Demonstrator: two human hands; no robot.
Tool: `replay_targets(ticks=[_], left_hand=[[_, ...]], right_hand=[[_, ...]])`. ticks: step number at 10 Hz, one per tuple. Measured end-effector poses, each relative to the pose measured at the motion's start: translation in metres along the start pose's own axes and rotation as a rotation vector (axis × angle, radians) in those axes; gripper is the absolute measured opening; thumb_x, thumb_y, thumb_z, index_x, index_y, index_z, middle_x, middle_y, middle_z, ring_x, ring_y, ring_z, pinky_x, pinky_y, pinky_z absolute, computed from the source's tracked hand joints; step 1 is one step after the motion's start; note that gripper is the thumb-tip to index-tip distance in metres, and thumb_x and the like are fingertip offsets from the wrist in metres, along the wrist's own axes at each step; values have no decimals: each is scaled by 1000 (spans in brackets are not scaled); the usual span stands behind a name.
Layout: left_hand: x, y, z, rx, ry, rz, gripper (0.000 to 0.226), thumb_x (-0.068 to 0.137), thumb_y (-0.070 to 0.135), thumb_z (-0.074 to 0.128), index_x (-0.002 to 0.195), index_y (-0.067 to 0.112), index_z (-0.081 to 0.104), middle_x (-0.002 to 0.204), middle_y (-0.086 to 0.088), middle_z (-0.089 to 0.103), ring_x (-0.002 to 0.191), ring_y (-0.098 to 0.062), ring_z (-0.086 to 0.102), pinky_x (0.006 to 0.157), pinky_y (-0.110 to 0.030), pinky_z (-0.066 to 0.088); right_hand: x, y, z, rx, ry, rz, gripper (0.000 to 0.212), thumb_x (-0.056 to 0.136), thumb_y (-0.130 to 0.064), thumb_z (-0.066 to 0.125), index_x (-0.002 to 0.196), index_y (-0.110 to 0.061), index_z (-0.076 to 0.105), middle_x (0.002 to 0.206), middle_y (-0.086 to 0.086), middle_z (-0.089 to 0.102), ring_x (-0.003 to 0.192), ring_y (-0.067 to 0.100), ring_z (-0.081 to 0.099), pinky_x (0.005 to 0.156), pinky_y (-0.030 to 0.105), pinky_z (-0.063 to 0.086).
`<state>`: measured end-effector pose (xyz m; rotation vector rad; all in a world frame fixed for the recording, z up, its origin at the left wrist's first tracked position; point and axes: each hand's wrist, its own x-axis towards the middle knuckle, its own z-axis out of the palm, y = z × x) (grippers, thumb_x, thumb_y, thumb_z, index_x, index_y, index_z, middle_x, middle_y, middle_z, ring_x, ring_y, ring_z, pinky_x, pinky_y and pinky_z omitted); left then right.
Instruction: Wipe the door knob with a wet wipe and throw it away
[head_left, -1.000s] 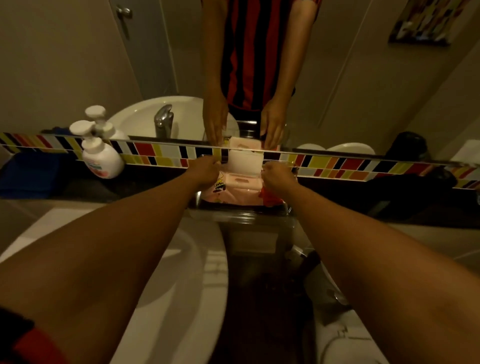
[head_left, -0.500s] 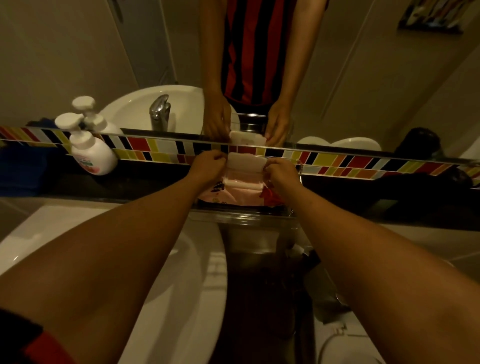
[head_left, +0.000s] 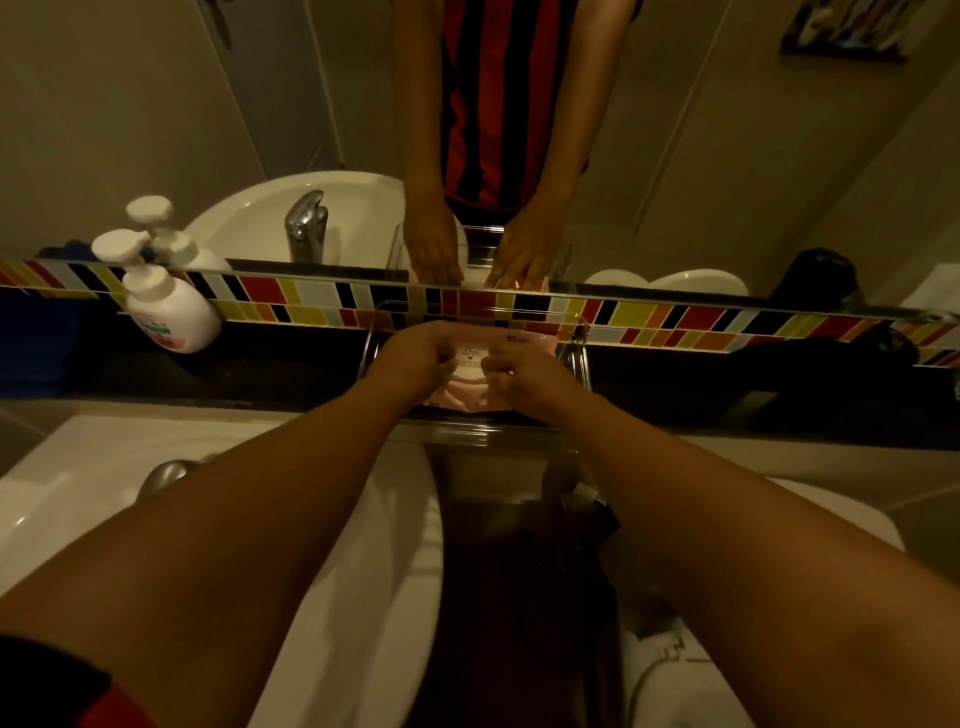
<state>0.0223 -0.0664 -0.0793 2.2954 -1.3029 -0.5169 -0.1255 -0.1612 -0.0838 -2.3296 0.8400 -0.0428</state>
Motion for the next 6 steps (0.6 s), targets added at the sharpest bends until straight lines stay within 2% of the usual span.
replay_targets(ticks=[1, 2, 3, 4, 5, 6], left_hand=[[7, -4, 6, -132, 10, -57, 23, 92, 12, 56, 113, 16, 64, 101, -1, 63, 74, -3, 53, 58, -12, 37], [10, -3, 9, -246, 27, -119, 27, 88, 9, 56, 114, 14, 64, 94, -1, 63, 71, -5, 54, 57, -17, 40], [10, -2, 11, -199, 51, -118, 25, 88, 10, 57, 112, 15, 64, 96, -4, 65, 82, -15, 60, 64, -22, 47], [-1, 2, 3, -148, 16, -71, 25, 92, 10, 53, 113, 16, 63, 96, -6, 66, 78, -13, 61, 62, -19, 44], [-24, 14, -15, 30, 18, 22, 26, 97, 14, 48, 119, 15, 60, 107, -8, 63, 92, -21, 62, 80, -32, 53], [-50, 19, -43, 272, 81, -12, 30, 100, 22, 43, 121, 11, 61, 119, -13, 61, 104, -28, 60, 89, -39, 51]], right_hand=[[5, 2, 1, -224, -51, -90, 23, 98, -17, 48, 110, -12, 67, 128, 5, 56, 116, 21, 53, 97, 33, 45], [6, 1, 0, -293, -55, -115, 19, 96, -17, 50, 105, -14, 67, 127, 4, 56, 114, 21, 54, 96, 32, 44], [6, -2, -4, -334, -93, -110, 19, 95, -17, 52, 109, -15, 65, 128, 4, 55, 116, 22, 53, 97, 32, 45], [1, -13, -10, -394, -150, -83, 20, 95, -17, 52, 111, -13, 63, 123, 7, 57, 113, 24, 55, 95, 36, 48], [-10, -25, -15, -346, -121, -29, 29, 98, -20, 48, 124, -12, 58, 125, 9, 60, 115, 25, 57, 98, 37, 48], [-24, -40, -21, -401, -80, -64, 46, 99, -21, 48, 144, -14, 42, 148, 11, 46, 133, 29, 45, 110, 41, 40]])
